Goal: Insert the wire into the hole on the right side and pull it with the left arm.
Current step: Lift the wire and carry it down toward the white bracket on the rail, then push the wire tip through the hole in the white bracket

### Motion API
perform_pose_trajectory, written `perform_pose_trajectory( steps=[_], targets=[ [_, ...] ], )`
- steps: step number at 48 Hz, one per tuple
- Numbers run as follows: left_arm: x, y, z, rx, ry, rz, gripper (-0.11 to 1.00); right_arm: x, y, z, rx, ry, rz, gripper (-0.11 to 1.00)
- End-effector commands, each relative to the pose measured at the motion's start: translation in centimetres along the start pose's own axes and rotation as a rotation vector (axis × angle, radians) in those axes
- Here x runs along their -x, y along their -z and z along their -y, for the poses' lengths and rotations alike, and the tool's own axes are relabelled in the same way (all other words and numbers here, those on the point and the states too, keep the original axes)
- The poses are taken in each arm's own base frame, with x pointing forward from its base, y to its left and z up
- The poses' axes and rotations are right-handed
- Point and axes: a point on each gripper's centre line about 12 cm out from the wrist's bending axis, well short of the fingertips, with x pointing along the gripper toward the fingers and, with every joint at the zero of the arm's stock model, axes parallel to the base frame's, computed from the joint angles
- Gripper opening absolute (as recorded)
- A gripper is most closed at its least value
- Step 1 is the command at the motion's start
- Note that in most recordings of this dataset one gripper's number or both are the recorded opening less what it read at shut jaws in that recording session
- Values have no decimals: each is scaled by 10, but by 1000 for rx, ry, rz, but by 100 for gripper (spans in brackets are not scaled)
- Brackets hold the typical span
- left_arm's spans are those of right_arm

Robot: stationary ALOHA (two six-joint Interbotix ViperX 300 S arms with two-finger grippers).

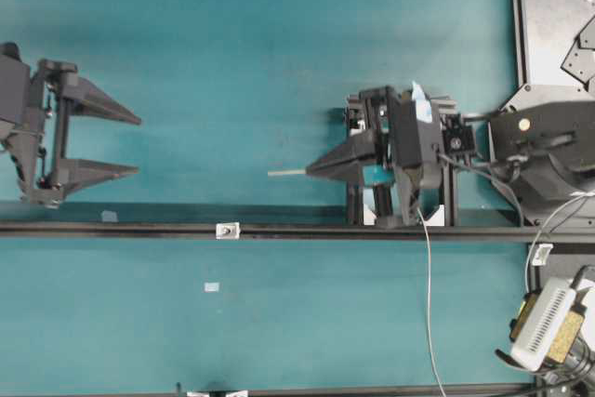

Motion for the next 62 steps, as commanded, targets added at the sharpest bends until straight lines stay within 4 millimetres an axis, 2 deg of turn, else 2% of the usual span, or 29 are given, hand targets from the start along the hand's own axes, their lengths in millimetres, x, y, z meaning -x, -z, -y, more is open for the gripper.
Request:
perform_pose_trajectory(
  steps=[1, 16, 27, 38, 47, 62],
  targets=[
    [-6, -5, 5, 6, 20, 61, 90, -3, -1, -8, -1, -23, 17, 2],
    [-23, 6, 23, -6, 82, 112, 90, -23, 13, -25, 15, -61, 12, 2],
    [-41, 16, 28, -10, 95, 109, 90, -36, 25, -35, 37, -31, 13, 2],
    [-51, 23, 39, -17, 129, 128, 90, -37, 32, -53, 92, 30, 82, 2],
    [-55, 22, 54, -19, 169, 150, 90, -36, 42, -67, 105, 85, 99, 2],
    [-66, 25, 64, 16, 194, 147, 90, -49, 58, -75, 121, 123, 95, 2]
  ],
)
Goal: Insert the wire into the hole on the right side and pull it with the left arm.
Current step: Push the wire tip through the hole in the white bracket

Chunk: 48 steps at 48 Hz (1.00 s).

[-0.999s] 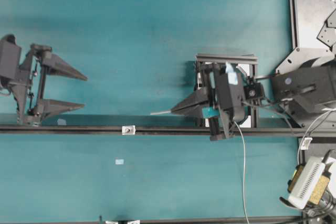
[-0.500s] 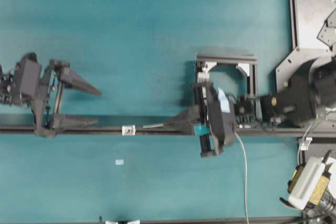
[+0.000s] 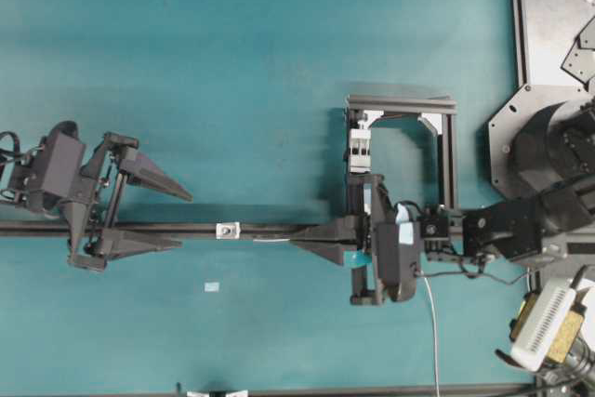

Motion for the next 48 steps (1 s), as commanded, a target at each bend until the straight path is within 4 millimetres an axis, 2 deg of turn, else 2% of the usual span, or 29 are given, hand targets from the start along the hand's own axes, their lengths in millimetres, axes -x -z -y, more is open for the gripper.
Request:
perform_pose_trajectory(
  steps=[1, 22, 48],
  targets=[
    [-7, -5, 4, 15, 10, 29, 90, -3, -5, -3, -8, 6, 30, 2],
    [-22, 6, 7, 41, 18, 15, 90, -6, -3, 1, -4, 46, 61, 2],
    [-24, 6, 7, 41, 19, 17, 90, -8, -2, 1, -3, 52, 69, 2]
  ],
)
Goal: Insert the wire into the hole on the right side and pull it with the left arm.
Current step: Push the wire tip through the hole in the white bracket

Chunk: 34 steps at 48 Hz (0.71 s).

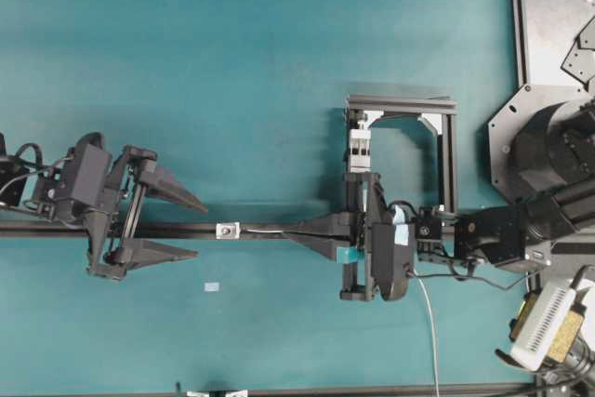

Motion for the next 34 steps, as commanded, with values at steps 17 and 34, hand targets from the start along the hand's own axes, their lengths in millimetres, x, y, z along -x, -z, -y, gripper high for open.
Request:
perform_pose_trajectory(
  steps=[17, 34],
  targets=[
    [-3, -8, 4, 2, 11, 32, 90, 0, -7, -3, -12, -2, 29, 2],
    [-4, -8, 3, 3, 9, 31, 90, -3, -6, -4, -11, 1, 30, 2]
  ],
)
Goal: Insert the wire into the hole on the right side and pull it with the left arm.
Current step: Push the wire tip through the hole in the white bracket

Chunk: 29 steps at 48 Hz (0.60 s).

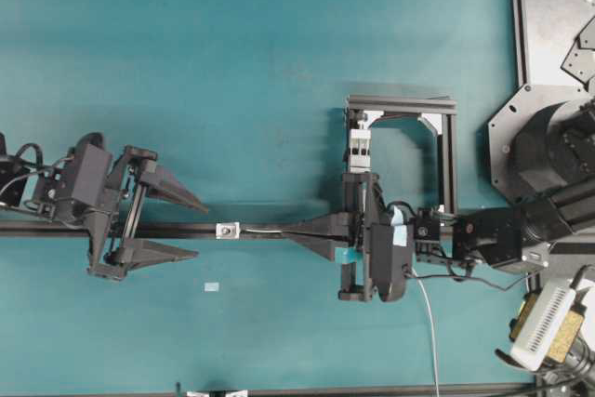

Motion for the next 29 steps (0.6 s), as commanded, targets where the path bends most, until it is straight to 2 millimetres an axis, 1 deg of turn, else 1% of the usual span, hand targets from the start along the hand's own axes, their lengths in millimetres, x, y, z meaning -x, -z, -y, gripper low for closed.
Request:
perform_pose_trajectory(
  steps=[1, 29],
  targets=[
    [-3, -7, 3, 3, 9, 26, 90, -1, -8, -4, -14, -4, 28, 2],
    [-4, -6, 3, 3, 8, 23, 90, -10, -8, -3, -17, 11, 31, 2]
  ],
)
